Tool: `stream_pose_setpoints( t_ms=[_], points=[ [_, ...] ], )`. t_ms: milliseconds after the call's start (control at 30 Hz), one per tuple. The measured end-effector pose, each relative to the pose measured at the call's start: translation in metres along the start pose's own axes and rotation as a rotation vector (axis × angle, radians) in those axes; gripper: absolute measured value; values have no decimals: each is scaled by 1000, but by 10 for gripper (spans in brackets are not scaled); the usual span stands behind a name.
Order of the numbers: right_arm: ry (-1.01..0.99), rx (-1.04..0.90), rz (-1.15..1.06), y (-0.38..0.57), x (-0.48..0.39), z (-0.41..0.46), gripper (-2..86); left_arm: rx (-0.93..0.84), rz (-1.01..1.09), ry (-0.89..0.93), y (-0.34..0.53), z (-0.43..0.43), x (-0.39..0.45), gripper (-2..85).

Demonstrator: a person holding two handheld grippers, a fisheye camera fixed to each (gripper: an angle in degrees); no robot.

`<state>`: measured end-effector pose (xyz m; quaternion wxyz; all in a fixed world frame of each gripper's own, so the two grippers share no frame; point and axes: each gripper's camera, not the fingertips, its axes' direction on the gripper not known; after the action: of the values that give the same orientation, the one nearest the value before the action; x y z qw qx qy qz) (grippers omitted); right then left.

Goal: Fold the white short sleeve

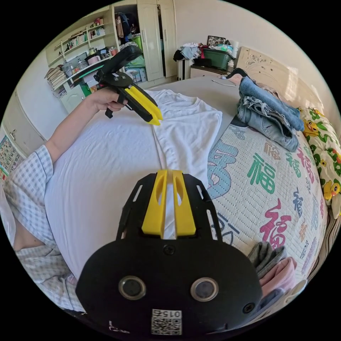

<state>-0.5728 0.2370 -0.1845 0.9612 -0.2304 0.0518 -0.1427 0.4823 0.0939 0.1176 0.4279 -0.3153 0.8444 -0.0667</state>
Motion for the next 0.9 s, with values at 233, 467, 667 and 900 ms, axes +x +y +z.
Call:
stream_pose_setpoints(
  t_ms=[233, 467, 667, 900],
  points=[
    [-80, 64, -34, -3, 0, -6, -9, 59, 7, -40, -2, -26, 6, 4],
    [-112, -11, -62, -7, 10, 6, 31, -83, 51, -64, -6, -7, 10, 24],
    [-3, 198, 95, 11, 45, -16, 43, 127, 115, 6, -12, -41, 46, 55],
    [103, 33, 109, -22, 41, 49, 40, 132, 251, 48, -37, 17, 138, 77]
  ],
)
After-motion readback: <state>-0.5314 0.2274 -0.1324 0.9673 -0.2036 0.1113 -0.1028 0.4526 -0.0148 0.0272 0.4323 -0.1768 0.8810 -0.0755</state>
